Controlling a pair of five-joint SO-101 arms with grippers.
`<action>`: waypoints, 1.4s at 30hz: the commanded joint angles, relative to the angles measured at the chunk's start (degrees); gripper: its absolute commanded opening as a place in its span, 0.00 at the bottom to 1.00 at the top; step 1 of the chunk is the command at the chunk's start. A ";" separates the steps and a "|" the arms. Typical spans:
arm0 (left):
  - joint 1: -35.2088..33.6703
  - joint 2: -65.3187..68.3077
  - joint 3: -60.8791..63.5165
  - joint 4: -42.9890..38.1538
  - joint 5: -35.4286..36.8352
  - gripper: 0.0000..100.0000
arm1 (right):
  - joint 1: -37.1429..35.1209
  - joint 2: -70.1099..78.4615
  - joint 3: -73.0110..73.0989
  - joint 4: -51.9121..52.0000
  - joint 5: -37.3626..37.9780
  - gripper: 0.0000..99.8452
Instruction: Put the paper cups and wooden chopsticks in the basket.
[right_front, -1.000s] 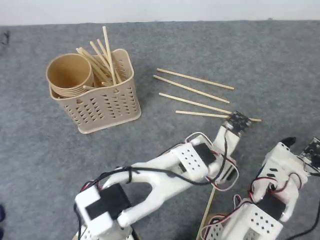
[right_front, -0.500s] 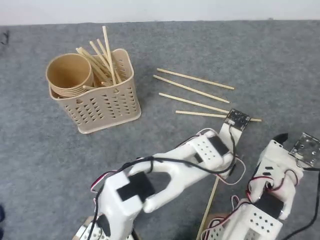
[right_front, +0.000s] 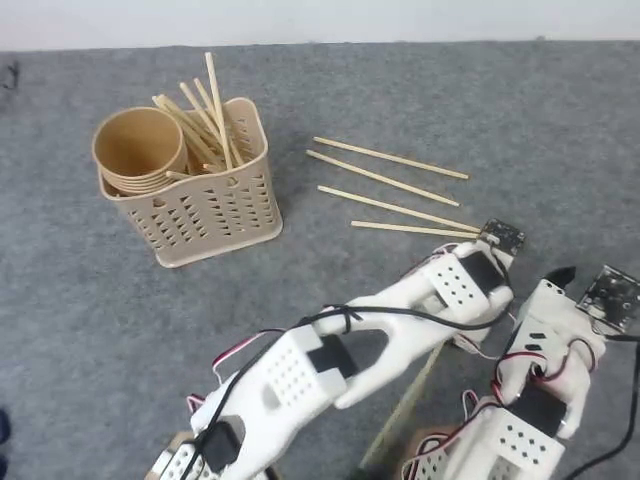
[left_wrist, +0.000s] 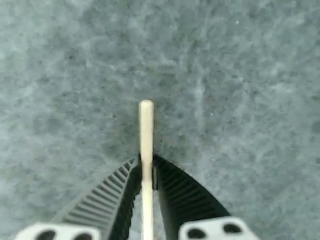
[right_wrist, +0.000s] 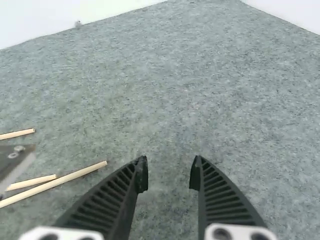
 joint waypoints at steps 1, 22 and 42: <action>0.70 1.85 -2.15 2.37 0.44 0.01 | 1.27 -0.66 -1.76 -1.63 0.35 0.15; -16.97 -25.49 -7.43 2.20 -11.08 0.01 | 5.32 -0.66 -1.76 -2.77 -3.78 0.15; -50.99 -49.23 -14.46 -24.79 -28.57 0.01 | 4.97 -0.66 -1.76 -2.77 -3.69 0.15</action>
